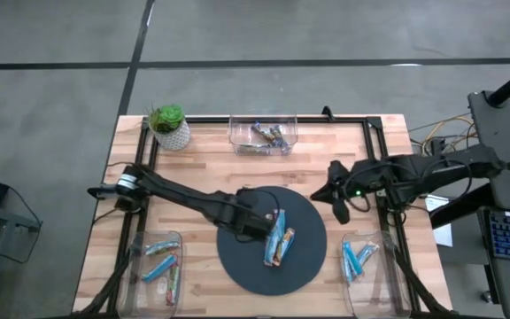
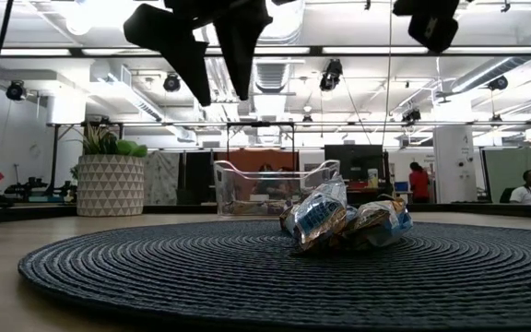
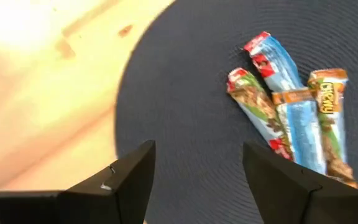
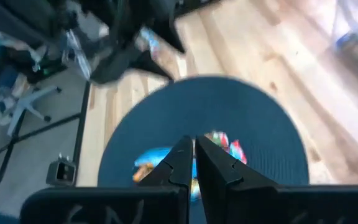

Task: Pick and place Granola Bars by type
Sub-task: Put the yellow granola bar into the bottom right transparent bin

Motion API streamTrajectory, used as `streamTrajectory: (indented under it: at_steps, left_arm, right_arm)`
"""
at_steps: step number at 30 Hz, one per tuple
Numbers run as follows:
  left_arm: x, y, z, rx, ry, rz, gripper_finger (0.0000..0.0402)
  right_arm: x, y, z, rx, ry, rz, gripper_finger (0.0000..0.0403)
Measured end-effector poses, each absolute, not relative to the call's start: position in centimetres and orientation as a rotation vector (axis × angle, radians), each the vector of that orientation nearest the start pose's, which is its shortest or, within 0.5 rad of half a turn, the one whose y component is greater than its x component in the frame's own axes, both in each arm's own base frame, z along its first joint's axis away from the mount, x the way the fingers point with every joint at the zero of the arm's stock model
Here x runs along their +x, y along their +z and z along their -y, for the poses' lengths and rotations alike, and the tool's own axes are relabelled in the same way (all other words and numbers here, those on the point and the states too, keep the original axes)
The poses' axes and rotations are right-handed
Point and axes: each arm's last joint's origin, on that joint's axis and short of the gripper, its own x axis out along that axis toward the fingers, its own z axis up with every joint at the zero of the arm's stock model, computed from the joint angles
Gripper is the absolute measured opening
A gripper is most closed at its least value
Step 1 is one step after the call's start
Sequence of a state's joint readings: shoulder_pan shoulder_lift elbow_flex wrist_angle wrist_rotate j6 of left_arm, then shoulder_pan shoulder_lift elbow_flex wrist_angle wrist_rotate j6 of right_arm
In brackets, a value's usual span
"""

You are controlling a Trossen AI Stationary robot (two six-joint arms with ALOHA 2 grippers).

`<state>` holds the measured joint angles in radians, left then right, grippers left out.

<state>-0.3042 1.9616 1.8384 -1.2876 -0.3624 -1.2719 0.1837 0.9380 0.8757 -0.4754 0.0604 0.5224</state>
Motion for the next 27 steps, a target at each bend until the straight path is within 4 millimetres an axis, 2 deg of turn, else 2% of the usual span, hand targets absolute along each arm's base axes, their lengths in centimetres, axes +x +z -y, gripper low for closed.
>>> streamTrajectory:
  at_steps: [6, 11, 21, 27]
  left_arm:
    - [36.0, 28.6, 10.3, -0.571, 0.838, -1.029, 0.0222]
    - [34.4, 27.9, 9.8, -0.576, 0.832, -1.001, 0.0222]
    - [31.0, 27.5, 8.7, -0.695, 0.586, -0.789, 0.0222]
    - [29.5, 27.6, 7.8, -0.700, 0.563, -0.737, 0.0222]
  right_arm:
    - [20.5, 30.2, -3.9, 0.460, 0.039, -0.613, 0.0013]
    - [20.9, 29.9, -4.0, 0.464, 0.045, -0.626, 0.0013]
    - [21.5, 30.4, -4.0, 0.467, 0.066, -0.554, 0.0013]
    - [21.6, 30.5, -4.1, 0.467, 0.066, -0.545, 0.0013]
